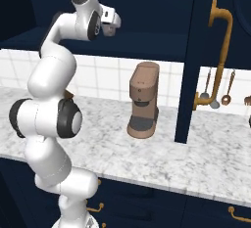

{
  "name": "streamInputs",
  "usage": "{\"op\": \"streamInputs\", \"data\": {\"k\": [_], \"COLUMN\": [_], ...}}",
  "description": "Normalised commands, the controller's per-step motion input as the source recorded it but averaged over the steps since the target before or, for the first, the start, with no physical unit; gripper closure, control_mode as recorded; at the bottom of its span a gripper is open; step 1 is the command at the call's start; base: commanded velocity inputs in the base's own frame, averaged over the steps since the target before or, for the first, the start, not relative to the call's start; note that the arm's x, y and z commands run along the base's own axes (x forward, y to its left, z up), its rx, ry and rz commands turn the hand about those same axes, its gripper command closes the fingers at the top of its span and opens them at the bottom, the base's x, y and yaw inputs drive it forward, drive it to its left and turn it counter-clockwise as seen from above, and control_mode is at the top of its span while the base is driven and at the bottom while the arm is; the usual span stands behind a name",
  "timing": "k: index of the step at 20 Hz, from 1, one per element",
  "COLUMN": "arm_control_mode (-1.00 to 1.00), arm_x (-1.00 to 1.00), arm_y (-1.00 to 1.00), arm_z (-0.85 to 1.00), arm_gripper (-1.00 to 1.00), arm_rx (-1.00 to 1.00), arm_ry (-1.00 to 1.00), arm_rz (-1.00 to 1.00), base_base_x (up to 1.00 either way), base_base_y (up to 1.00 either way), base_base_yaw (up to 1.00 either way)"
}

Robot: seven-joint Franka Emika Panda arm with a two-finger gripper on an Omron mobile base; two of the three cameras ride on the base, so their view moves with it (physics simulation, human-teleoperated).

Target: Gather all objects into one cabinet and sort the glasses and bowls to opposite sides.

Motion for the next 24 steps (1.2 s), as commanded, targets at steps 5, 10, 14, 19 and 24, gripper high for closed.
{"op": "streamInputs", "data": {"k": [5,10,14,19,24], "arm_control_mode": [-1.0,-1.0,-1.0,-1.0,-1.0], "arm_x": [0.41,0.41,0.38,0.35,0.24], "arm_y": [0.0,-0.07,-0.09,-0.02,0.0], "arm_z": [-0.09,0.0,-0.05,-0.05,-0.02], "arm_gripper": [-1.0,-1.0,-1.0,-1.0,-1.0], "arm_rx": [0.09,0.06,0.02,0.0,0.0], "arm_ry": [0.0,0.0,0.0,0.0,0.04], "arm_rz": [0.03,0.0,0.0,0.0,0.0], "base_base_x": [0.0,0.0,0.0,0.0,0.0], "base_base_y": [0.0,0.0,0.0,0.0,0.0], "base_base_yaw": [0.0,0.0,0.0,0.0,0.0]}}
